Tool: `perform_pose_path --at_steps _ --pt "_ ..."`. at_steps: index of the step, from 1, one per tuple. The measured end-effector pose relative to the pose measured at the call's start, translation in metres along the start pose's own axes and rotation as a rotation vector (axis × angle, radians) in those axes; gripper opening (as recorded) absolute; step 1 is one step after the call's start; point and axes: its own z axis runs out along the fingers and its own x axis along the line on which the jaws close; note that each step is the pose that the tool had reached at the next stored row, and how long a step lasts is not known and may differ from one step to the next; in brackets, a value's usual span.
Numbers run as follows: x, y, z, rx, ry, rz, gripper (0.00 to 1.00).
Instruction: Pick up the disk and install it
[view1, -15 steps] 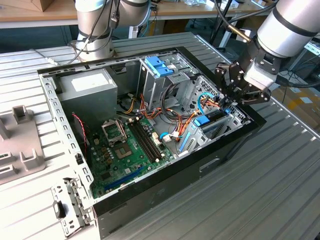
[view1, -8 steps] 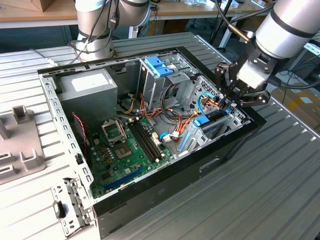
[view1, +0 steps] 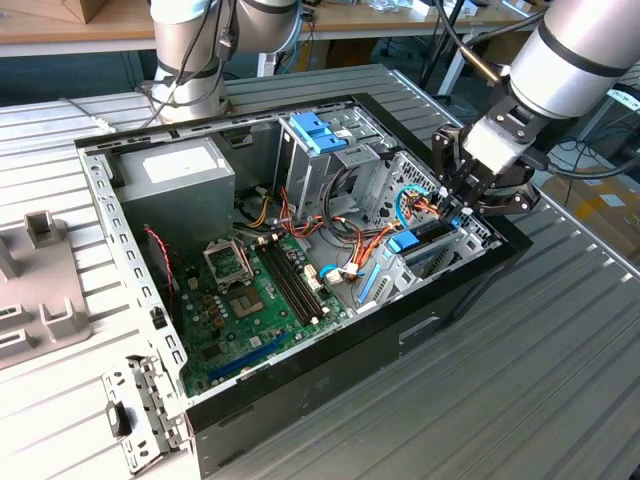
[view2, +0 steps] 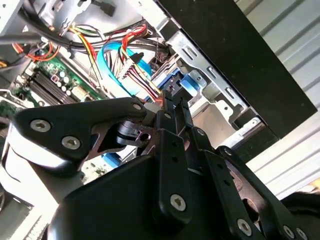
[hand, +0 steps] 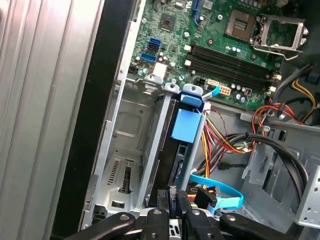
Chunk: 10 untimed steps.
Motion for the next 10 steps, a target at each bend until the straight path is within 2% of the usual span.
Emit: perform_pose_path --at_steps 5,10 --pt "0.0 0.0002 0.0006 0.0064 0.0068 0.069 0.19" --pt "0.0001 0.0003 0.0014 0.0146 0.0155 0.158 0.19"
